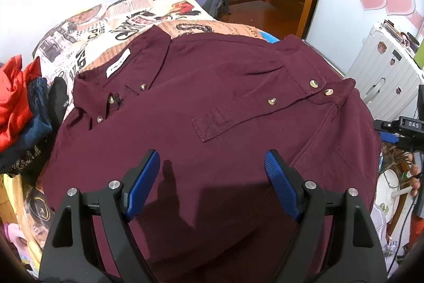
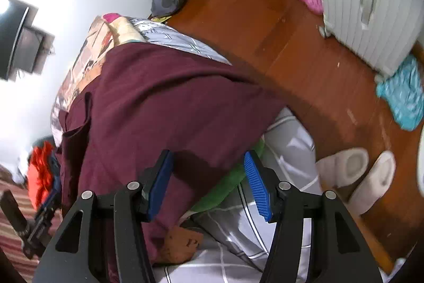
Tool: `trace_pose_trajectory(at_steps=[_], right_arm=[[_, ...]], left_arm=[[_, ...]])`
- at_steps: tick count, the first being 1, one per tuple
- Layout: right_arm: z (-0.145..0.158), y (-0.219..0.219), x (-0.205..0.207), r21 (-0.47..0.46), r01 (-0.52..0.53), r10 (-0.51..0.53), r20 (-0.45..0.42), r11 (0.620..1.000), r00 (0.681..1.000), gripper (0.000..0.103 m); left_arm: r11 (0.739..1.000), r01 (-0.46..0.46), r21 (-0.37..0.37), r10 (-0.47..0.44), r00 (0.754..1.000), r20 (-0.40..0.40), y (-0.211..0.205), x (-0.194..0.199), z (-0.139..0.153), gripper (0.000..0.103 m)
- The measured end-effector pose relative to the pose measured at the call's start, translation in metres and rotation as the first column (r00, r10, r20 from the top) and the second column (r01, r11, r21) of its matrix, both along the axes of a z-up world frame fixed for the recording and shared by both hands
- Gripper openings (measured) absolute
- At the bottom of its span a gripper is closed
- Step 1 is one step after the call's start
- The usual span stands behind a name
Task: Fold large clothes
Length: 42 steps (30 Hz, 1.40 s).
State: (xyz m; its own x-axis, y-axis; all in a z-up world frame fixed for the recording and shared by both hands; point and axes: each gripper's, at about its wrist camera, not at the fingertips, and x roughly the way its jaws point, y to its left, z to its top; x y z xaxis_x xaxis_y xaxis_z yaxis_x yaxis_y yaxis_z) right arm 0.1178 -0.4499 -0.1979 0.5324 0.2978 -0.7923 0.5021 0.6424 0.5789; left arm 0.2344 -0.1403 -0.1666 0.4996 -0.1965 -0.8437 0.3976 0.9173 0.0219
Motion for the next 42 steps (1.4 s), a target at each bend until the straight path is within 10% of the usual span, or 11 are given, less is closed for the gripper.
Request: trace_pose_trajectory(at_steps=[8,14,21,31,35,42], right_arm=[[-0.007,-0.017,0.010,0.022,0.095,-0.096,0.081,0.995,0.992,0.052],[0.010,-0.013,0.019,-0.103,0.111,-0.104,0.076,0.988,0.992,0.010],[0.083,0.019,0.031,-0.244,0.035,0.037,0.284,0.969,0.958,0.006],[0.189,0.139,0.034,-0.453,-0.200,0.431,0.496,0.869,0.754,0.006],[0.175,0.195,0.041,-0.481,-0.372,0.586,0.441,0.794,0.680,0.006],[0.083,0.229,0.072,-0.338,-0.553,0.635,0.223,0.762,0.739,0.007]], left_arm=[[0.999,-0.046,-0.004,0.046,0.999,0.009,0.014,-0.005,0.001,0.081],[0.996,-0.092,-0.009,0.092,0.996,0.006,0.029,-0.004,0.000,0.081],[0.994,-0.105,-0.012,0.106,0.993,0.048,0.045,-0.011,0.010,0.081],[0.990,-0.124,-0.070,0.131,0.986,0.106,0.076,-0.023,0.031,0.081],[0.985,-0.146,-0.089,0.155,0.982,0.110,0.090,-0.025,0.033,0.081],[0.978,-0.178,-0.111,0.188,0.978,0.095,0.110,-0.031,0.030,0.081]])
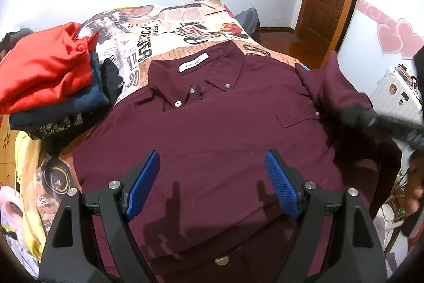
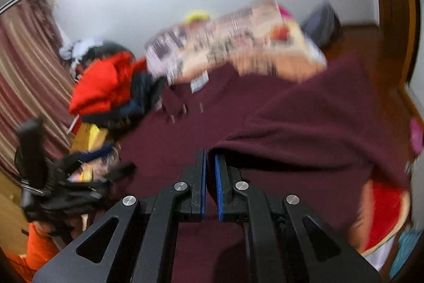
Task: Fold large clothes
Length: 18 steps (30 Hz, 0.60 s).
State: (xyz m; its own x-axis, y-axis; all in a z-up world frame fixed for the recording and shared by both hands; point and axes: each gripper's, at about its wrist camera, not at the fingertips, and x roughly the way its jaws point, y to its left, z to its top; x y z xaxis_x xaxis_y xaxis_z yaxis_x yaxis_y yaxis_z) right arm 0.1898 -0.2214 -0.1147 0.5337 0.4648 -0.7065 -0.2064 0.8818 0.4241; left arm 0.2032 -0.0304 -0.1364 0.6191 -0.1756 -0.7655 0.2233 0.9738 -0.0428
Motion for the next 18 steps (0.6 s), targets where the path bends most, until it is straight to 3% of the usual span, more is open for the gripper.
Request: trace_pose_trajectory(at_steps=[2,5,7,9,12,18], right_arm=[[-0.013,-0.003,0.002,0.005,0.015,-0.014,-0.064,1.000,0.998,0.009],[-0.009,-0.011,-0.001,0.047,0.045,-0.040,-0.099,0.998,0.994,0.011],[0.003,-0.019,-0.009,0.035,0.072,-0.068,-0.111,0.997,0.991,0.022],[0.018,-0.029,-0.018,0.002,0.109,-0.109,-0.073,0.994,0.991,0.037],[0.033,-0.041,-0.030,-0.011,0.149,-0.149,-0.014,0.989,0.989,0.048],[0.040,-0.081,-0.037,0.093,0.281,-0.282,-0.004,0.955,0.960,0.057]], left_arm=[[1.000,-0.002,0.005,0.002,1.000,-0.002,0.003,-0.002,-0.001,0.081],[1.000,-0.003,0.010,0.003,1.000,-0.003,0.003,-0.003,-0.002,0.081],[1.000,-0.003,0.010,0.003,1.000,-0.004,0.002,-0.003,-0.002,0.081],[1.000,-0.002,0.009,0.002,1.000,-0.003,0.000,-0.002,-0.002,0.081],[1.000,0.002,0.007,-0.002,1.000,0.003,-0.004,0.000,0.000,0.081],[1.000,0.010,0.012,-0.010,1.000,0.010,-0.014,0.007,0.003,0.081]])
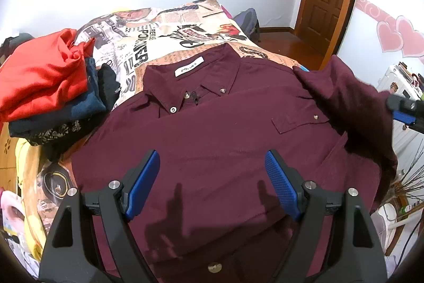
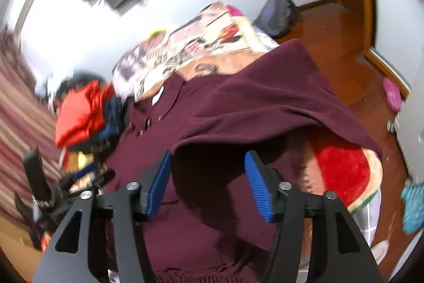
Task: Fold large clothes
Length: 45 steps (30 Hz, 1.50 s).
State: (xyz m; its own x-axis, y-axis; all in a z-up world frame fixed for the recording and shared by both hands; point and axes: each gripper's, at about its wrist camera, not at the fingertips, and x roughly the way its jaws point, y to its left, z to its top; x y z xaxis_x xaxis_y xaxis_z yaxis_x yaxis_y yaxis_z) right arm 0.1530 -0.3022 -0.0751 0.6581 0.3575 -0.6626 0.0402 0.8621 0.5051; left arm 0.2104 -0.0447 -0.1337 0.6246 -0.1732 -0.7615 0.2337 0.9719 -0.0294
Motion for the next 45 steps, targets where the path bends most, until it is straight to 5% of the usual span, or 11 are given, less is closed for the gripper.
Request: trace_pose_trajectory(at_steps=[7,12,20,24,28,31,33,39,45], right_arm=[[-0.009,-0.055,-0.010,0.149,0.186,-0.185,-0.023,0.971,0.982,0.057],[-0.036,-0.091,-0.004,0.188,0.320,-0.302,-0.117,0.929,0.946,0.057],[-0.097,-0.118,0.021,0.308,0.448,-0.372,-0.277,0.839,0.886,0.057],[-0.112,-0.123,0.033,0.295,0.484,-0.414,-0.271,0.823,0.869,0.057],[-0.105,-0.121,0.053,0.191,0.459,-0.410,-0.246,0.868,0.878,0.054],[-0.089,-0.115,0.062,0.149,0.416,-0.381,-0.215,0.897,0.899,0.021],[-0.076,-0.112,0.063,0.134,0.400,-0.376,-0.174,0.907,0.910,0.015],[-0.016,-0.089,0.064,0.131,0.301,-0.303,-0.006,0.944,0.953,0.010],[0.069,-0.023,0.071,0.084,0.081,-0.097,0.208,0.993,0.973,0.009]], left_arm=[[1.000,0.014,0.014,-0.014,1.000,-0.018,-0.011,0.007,-0.005,0.081],[1.000,0.014,0.013,-0.013,0.999,-0.036,-0.017,0.014,-0.010,0.081],[1.000,0.003,0.018,-0.002,0.999,-0.051,-0.020,0.021,-0.014,0.081],[1.000,-0.017,0.008,0.018,0.998,-0.058,-0.015,0.022,-0.015,0.081],[0.999,-0.036,0.017,0.037,0.998,-0.054,-0.008,0.022,-0.015,0.081],[0.998,-0.046,0.031,0.047,0.998,-0.037,-0.004,0.019,-0.013,0.081],[0.998,-0.054,0.032,0.055,0.998,-0.026,0.001,0.017,-0.011,0.081],[0.996,-0.091,-0.004,0.091,0.996,-0.006,0.021,0.014,-0.004,0.081],[0.990,-0.135,-0.031,0.136,0.990,0.027,0.047,0.008,0.004,0.081]])
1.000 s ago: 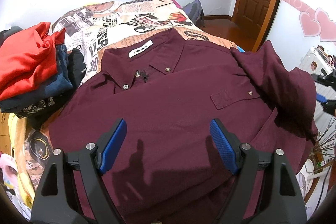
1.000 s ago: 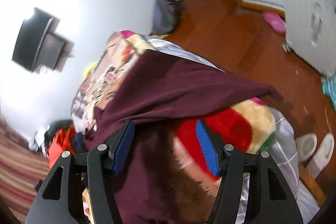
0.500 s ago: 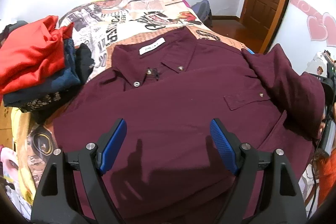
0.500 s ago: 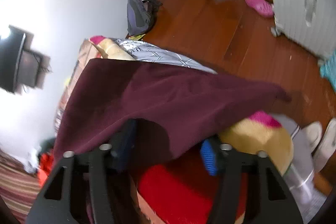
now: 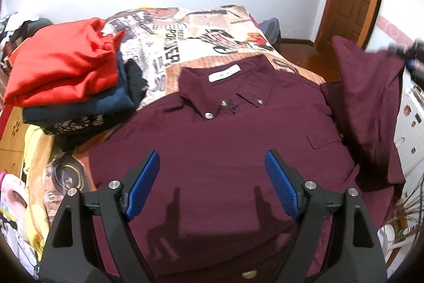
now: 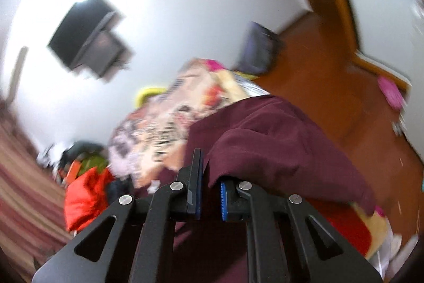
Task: Fold large clothes
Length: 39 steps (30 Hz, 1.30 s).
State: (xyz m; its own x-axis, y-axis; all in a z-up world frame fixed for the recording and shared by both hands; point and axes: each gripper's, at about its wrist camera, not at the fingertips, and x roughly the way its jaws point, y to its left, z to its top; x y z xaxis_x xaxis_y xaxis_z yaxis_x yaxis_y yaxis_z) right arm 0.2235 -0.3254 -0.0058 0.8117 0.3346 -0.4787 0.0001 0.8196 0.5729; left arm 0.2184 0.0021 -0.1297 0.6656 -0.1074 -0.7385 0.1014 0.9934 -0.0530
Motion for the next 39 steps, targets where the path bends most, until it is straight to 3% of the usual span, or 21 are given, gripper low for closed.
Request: trace_pose_trajectory(at_steps=[3,6,9,12,17,21,27,31,35,39], right_arm=[[0.030,0.049,-0.001,-0.049,-0.135,0.138,0.068,0.990,0.988,0.009],[0.042,0.103,0.000,-0.090,-0.280,0.288,0.087,0.956,0.954,0.009],[0.033,0.153,0.005,-0.107,-0.419,0.426,0.047,0.902,0.904,0.009],[0.001,0.212,0.006,-0.143,-0.530,0.528,-0.058,0.836,0.847,0.009],[-0.082,0.269,0.006,-0.175,-0.654,0.591,-0.305,0.736,0.747,0.009],[-0.126,0.277,0.001,-0.182,-0.699,0.585,-0.428,0.691,0.689,0.013],[-0.114,0.273,-0.016,-0.230,-0.730,0.590,-0.459,0.644,0.665,0.016],[-0.087,0.260,-0.019,-0.278,-0.719,0.599,-0.410,0.637,0.688,0.021],[-0.061,0.227,-0.025,-0.334,-0.637,0.558,-0.309,0.694,0.770,0.039],[-0.033,0.185,-0.029,-0.404,-0.523,0.486,-0.200,0.750,0.851,0.040]], left_arm=[[0.999,-0.031,-0.020,0.031,0.999,0.022,0.016,-0.005,0.006,0.081],[0.998,-0.062,-0.031,0.063,0.997,0.043,0.036,-0.011,0.013,0.081],[0.995,-0.094,-0.025,0.095,0.993,0.072,0.057,-0.021,0.022,0.081],[0.991,-0.136,-0.012,0.137,0.986,0.099,0.080,-0.032,0.028,0.081],[0.976,-0.217,-0.033,0.219,0.972,0.083,0.118,-0.047,0.023,0.081],[0.969,-0.242,-0.042,0.244,0.968,0.050,0.130,-0.052,0.012,0.081],[0.976,-0.219,-0.019,0.220,0.975,0.045,0.116,-0.050,0.009,0.081],[0.983,-0.183,-0.010,0.183,0.981,0.065,0.098,-0.043,0.017,0.081],[0.991,-0.135,0.008,0.133,0.986,0.096,0.075,-0.035,0.030,0.081],[0.997,-0.078,0.030,0.074,0.991,0.115,0.047,-0.025,0.039,0.081]])
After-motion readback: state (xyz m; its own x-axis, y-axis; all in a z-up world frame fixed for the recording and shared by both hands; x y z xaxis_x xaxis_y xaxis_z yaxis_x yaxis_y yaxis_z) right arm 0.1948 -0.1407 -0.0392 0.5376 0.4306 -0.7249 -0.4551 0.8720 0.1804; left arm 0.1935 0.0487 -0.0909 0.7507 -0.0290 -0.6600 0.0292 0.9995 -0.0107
